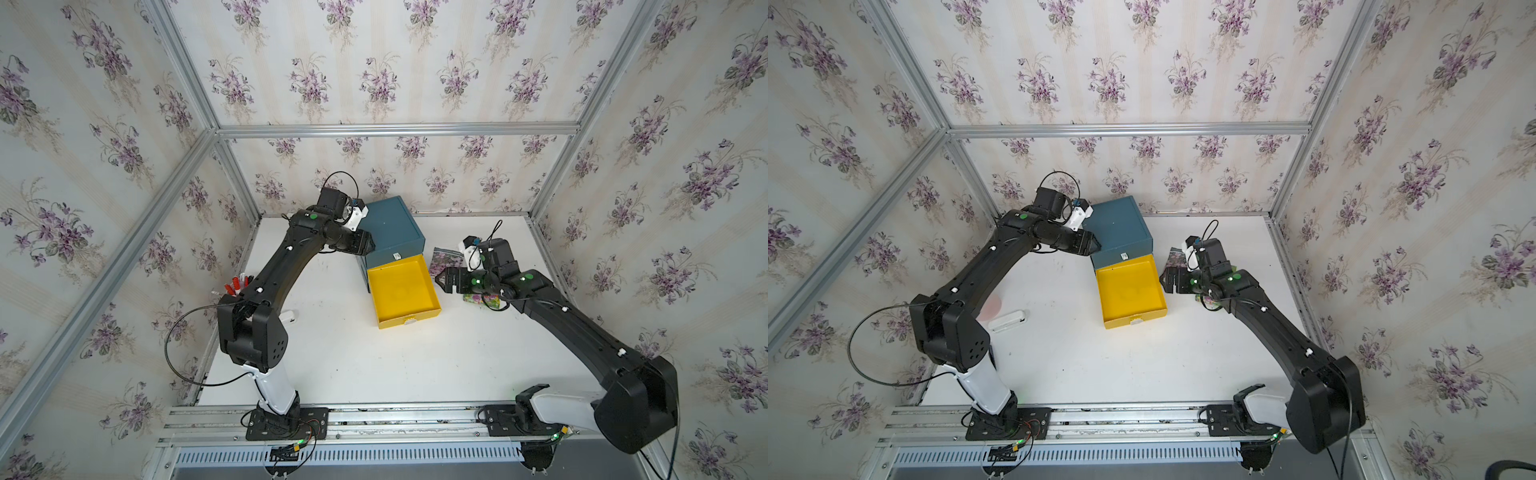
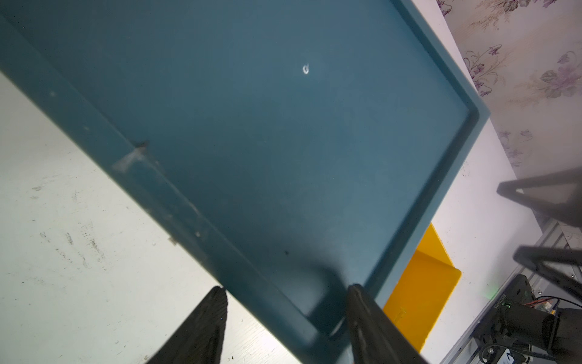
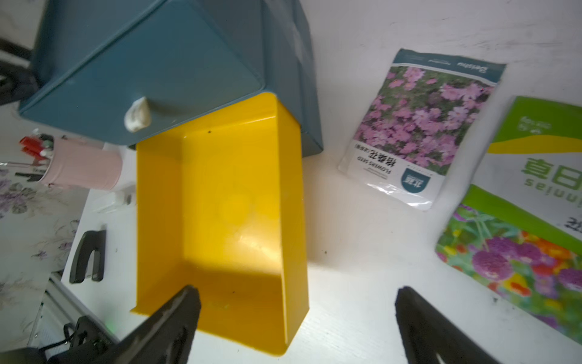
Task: Take the seed bags out of the drawer
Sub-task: Place the seed packet at the center of the board, then close the drawer in the storage box.
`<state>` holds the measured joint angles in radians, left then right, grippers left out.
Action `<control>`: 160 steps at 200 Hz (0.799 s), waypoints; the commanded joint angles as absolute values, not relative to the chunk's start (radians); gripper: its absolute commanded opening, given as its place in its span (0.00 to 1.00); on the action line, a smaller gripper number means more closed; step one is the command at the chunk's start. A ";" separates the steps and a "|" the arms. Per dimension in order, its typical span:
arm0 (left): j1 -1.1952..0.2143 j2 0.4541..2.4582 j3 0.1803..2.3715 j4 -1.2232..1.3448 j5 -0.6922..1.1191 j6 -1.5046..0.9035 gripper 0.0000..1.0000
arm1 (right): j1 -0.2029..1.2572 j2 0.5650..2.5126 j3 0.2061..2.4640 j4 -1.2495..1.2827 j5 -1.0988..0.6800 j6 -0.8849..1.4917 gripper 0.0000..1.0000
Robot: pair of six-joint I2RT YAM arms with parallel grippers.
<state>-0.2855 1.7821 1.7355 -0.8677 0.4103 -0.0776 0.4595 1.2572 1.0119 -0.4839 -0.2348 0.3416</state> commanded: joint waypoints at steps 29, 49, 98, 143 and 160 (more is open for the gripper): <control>-0.284 1.792 1.723 -1.034 0.321 -0.049 0.63 | 0.656 1.152 0.929 -0.467 -0.152 0.507 1.00; -0.285 1.792 1.722 -1.033 0.321 -0.049 0.64 | 0.714 1.112 0.881 -0.432 -0.116 0.558 0.99; -0.284 1.789 1.727 -1.039 0.316 -0.047 0.64 | 0.838 1.089 0.818 -0.374 -0.015 0.612 0.97; -0.284 1.790 1.725 -1.039 0.317 -0.046 0.64 | 0.948 1.103 0.751 -0.289 0.083 0.640 0.95; -0.285 1.790 1.723 -1.040 0.315 -0.046 0.64 | 0.969 1.105 0.712 -0.235 0.108 0.650 0.92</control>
<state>-0.2855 1.7798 1.7351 -0.8719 0.4068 -0.0780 0.9474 1.1023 0.7471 -0.3298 0.0315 0.6220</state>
